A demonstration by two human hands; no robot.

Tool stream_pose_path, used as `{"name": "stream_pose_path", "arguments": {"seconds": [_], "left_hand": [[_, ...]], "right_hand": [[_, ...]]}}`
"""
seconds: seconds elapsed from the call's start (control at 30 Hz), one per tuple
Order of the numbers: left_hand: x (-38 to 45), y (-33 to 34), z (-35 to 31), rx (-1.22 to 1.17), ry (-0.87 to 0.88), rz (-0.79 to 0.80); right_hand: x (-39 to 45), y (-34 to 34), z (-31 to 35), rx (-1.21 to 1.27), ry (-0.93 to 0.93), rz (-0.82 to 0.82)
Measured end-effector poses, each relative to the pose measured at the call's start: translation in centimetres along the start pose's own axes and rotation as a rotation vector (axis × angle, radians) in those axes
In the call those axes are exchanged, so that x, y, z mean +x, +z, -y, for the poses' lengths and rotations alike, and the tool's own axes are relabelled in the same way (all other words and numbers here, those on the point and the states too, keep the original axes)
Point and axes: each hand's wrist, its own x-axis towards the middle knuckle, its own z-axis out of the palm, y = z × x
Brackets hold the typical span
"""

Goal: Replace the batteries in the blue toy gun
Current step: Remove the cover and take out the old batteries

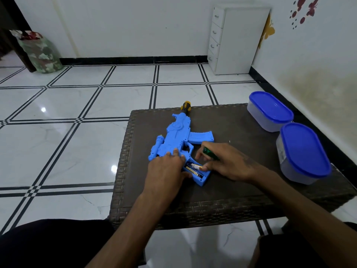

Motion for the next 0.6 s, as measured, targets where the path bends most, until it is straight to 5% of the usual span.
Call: {"name": "stream_pose_path", "arguments": {"seconds": [0.43, 0.6], "left_hand": [[-0.2, 0.1, 0.1, -0.006, 0.004, -0.018], [0.0, 0.3, 0.2, -0.035, 0.009, -0.009]], "right_hand": [[-1.2, 0.8, 1.7, -0.025, -0.053, -0.172], [-3.3, -1.4, 0.2, -0.046, 0.121, -0.467]]}}
